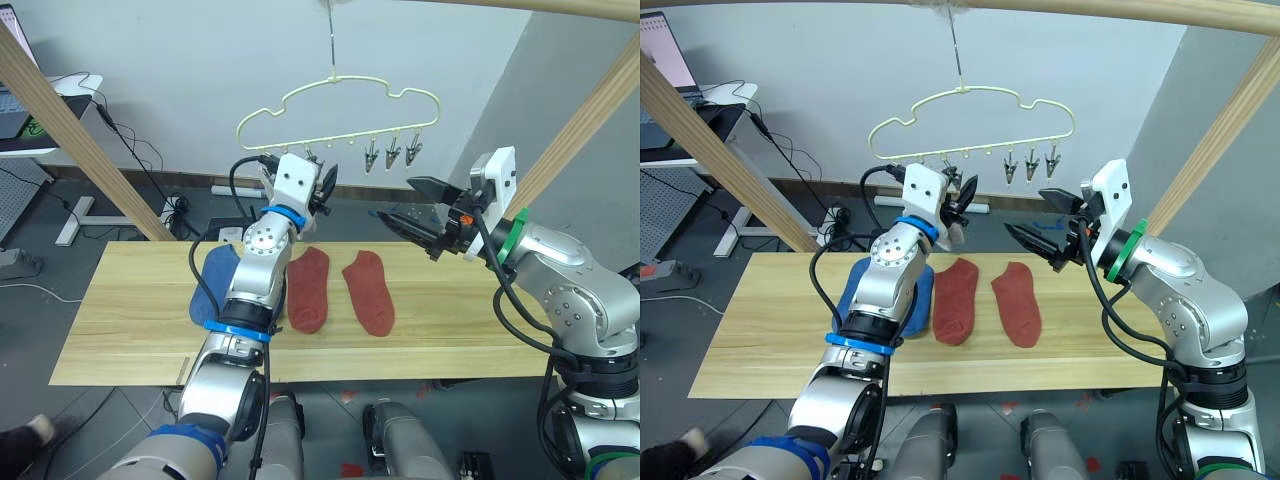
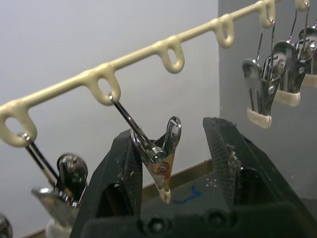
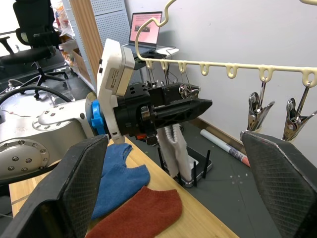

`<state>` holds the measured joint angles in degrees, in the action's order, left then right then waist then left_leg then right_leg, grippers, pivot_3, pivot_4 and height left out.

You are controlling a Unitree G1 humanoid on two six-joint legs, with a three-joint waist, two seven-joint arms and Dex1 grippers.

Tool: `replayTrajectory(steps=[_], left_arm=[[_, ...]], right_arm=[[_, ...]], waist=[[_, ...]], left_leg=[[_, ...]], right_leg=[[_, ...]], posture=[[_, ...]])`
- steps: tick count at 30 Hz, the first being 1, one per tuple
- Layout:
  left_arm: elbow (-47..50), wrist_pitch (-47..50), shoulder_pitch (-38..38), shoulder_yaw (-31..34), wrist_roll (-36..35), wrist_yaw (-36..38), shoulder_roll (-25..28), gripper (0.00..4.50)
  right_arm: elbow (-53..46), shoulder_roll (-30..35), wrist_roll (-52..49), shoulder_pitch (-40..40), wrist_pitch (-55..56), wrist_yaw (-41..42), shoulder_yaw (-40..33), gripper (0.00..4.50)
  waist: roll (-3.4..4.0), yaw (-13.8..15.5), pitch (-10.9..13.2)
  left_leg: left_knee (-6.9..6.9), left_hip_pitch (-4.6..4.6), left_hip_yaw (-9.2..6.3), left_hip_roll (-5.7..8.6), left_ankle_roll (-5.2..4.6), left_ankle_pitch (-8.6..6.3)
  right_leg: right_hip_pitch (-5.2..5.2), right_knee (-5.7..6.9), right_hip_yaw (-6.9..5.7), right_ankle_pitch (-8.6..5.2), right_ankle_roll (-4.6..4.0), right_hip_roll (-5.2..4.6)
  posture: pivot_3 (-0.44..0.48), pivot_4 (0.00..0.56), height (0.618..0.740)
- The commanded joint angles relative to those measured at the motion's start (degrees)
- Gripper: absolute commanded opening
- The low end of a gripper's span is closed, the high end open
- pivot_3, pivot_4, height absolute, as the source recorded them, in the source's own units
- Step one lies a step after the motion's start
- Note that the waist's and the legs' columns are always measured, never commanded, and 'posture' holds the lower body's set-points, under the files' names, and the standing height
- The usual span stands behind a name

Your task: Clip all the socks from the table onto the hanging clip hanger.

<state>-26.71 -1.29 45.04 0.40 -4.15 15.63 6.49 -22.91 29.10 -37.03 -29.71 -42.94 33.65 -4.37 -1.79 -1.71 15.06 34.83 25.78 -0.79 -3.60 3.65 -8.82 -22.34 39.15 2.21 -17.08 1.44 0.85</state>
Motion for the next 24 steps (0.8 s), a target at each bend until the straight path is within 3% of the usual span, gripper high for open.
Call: replayTrajectory(steps=[1,15,20,24], left_arm=[[1.17,-1.73,1.33,0.14,0.06,-0.21,-0.21,2.17],[1.67,-1.73,1.11,0.27,-0.31,0.03,-0.06,2.17],[2.14,-1.54,0.87,0.3,-0.77,0.51,-0.27,0.77],[2.13,-1.35,0.99,0.37,-1.0,0.65,-0.29,0.3]], right_arm=[[-2.91,0.41,-0.41,-0.05,1.04,-0.17,-0.86,4.5],[-2.62,0.28,-0.35,-0.37,1.05,-0.13,-0.62,4.5],[-2.67,0.16,-0.38,0.08,0.98,-0.23,-0.57,4.5],[-2.5,-0.07,0.32,1.39,1.46,-0.26,-0.02,4.5]], waist=[[0.0,0.0,0.0],[0.0,0.0,0.0],[0.0,0.0,0.0],[0.0,0.05,0.0]], left_leg=[[0.0,0.0,0.0,0.0,0.0,0.0],[0.0,0.0,0.0,0.0,0.0,0.0],[0.0,0.0,0.0,0.0,0.0,0.0],[0.0,0.0,0.0,0.0,0.0,0.0]], right_leg=[[0.0,0.0,0.0,0.0,0.0,0.0],[0.0,0.0,0.0,0.0,0.0,0.0],[0.0,0.0,0.0,0.0,0.0,0.0],[0.0,-0.01,0.0,0.0,0.0,0.0]], posture=[[-0.05,0.243,0.74],[-0.045,0.246,0.74],[-0.045,0.248,0.74],[-0.045,0.249,0.74]])
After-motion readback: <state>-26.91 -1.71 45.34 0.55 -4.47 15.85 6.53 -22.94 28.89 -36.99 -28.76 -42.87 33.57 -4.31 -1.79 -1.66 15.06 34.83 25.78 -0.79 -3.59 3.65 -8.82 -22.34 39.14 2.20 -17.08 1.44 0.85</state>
